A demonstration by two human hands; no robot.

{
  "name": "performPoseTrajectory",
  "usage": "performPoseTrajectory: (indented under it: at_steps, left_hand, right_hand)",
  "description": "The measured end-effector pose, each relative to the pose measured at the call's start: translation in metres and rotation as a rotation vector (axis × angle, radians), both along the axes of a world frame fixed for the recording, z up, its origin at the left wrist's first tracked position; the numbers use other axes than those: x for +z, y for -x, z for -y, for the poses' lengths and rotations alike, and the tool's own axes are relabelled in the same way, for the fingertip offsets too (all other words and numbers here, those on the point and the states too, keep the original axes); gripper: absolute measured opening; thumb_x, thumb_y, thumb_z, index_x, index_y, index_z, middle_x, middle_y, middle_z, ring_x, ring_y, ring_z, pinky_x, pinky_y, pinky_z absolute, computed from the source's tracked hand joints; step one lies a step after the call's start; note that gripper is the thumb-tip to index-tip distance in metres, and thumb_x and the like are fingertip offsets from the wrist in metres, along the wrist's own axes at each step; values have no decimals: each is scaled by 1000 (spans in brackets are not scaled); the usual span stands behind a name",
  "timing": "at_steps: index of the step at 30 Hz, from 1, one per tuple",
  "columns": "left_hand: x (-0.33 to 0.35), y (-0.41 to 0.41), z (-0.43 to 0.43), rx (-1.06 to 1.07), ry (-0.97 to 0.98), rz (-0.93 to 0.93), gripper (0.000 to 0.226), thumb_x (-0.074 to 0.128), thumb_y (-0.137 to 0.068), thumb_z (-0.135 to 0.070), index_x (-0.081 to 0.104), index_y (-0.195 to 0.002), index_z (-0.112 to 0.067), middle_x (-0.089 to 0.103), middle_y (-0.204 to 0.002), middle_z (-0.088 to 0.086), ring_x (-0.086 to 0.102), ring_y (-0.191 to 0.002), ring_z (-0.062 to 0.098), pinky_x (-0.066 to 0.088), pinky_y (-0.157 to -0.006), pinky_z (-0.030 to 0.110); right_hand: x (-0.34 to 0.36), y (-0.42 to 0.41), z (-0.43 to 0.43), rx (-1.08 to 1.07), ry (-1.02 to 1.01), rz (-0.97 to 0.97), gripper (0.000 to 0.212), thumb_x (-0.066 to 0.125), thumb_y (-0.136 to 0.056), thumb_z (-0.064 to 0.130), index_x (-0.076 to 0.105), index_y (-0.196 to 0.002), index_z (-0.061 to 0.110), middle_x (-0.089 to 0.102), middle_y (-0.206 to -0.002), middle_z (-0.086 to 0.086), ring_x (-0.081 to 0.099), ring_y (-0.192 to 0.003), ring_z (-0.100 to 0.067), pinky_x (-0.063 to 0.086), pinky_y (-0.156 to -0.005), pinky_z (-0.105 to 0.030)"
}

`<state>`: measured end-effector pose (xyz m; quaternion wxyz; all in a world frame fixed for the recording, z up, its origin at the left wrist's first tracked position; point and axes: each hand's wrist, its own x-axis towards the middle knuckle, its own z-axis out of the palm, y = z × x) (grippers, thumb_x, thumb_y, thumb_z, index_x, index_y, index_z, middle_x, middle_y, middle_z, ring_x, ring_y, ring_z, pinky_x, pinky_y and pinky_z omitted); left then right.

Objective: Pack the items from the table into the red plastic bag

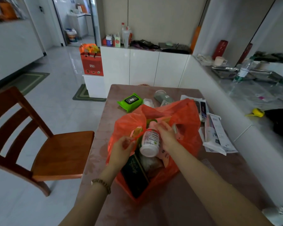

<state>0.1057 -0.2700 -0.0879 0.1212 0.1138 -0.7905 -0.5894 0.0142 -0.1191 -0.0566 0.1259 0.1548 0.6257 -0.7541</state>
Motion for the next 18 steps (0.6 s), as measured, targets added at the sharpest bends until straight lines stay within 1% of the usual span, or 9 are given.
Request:
performPoseTrajectory:
  at_steps: [3, 4, 5, 7, 9, 12, 14, 16, 18]
  left_hand:
    - [4, -2, -4, -2, 20, -18, 21, 62, -89, -12, 58, -76, -28, 62, -72, -7, 58, -64, -1, 45, -57, 7]
    - [6, -2, -6, 3, 23, -21, 22, 62, -89, -12, 57, -76, -28, 62, -73, -8, 57, -66, 1, 45, -57, 7]
    - [9, -3, -8, 15, 23, -29, 22, 62, -89, -12, 57, -76, -29, 61, -74, -10, 56, -68, 1, 45, -58, 7]
    - [12, -5, -12, 42, 15, -63, 16, 64, -87, -13, 58, -81, -26, 61, -80, -13, 56, -74, 1, 45, -63, 9]
    - [16, -6, -18, 52, 26, -76, 13, 68, -84, -17, 59, -93, -21, 60, -88, -14, 56, -81, 2, 43, -67, 10]
    - [23, -10, -30, 121, 86, -105, 39, 76, -77, -23, 51, -107, -21, 54, -98, -11, 51, -88, 4, 39, -72, 12]
    - [31, -17, -43, 228, 157, -204, 54, 80, -71, -25, 46, -111, -16, 50, -103, -4, 48, -91, 9, 40, -79, 14]
    - [41, -26, -63, 276, 234, -324, 59, 82, -68, -25, 44, -112, -11, 46, -105, 1, 47, -95, 10, 39, -82, 13]
    - [46, -32, -92, 200, 253, -394, 57, 82, -68, -25, 45, -109, -12, 46, -104, 2, 47, -95, 12, 41, -84, 15]
  right_hand:
    - [5, -17, -3, 87, 52, -57, 41, 62, -90, 16, 53, -130, 15, 62, -114, -7, 65, -92, -21, 57, -62, -25]
    - [5, -22, -7, 118, 37, -84, 38, 60, -91, 16, 53, -128, 16, 62, -113, -5, 64, -90, -17, 56, -59, -21]
    - [5, -24, -12, 144, 1, -108, 36, 59, -92, 16, 54, -128, 16, 61, -118, -6, 63, -95, -17, 56, -67, -21]
    - [3, -28, -25, 213, -76, -163, 31, 60, -91, 20, 60, -121, 22, 58, -131, -7, 59, -114, -20, 50, -94, -31]
    - [4, -35, -40, 286, -80, -194, 23, 62, -89, 24, 64, -112, 28, 61, -129, -6, 58, -119, -20, 43, -105, -38]
    - [6, -45, -69, 335, -52, -223, 27, 61, -90, 25, 64, -116, 24, 68, -118, 5, 61, -114, -8, 43, -105, -31]
    - [11, -54, -93, 348, -34, -246, 25, 60, -90, 24, 65, -115, 24, 70, -115, 10, 61, -113, -2, 46, -100, -25]
    - [15, -63, -123, 345, -48, -276, 32, 64, -85, 32, 65, -116, 23, 67, -121, 6, 58, -118, -5, 45, -100, -25]
    - [16, -70, -157, 309, -82, -292, 39, 67, -80, 34, 65, -117, 22, 67, -122, 5, 59, -117, -8, 48, -95, -22]
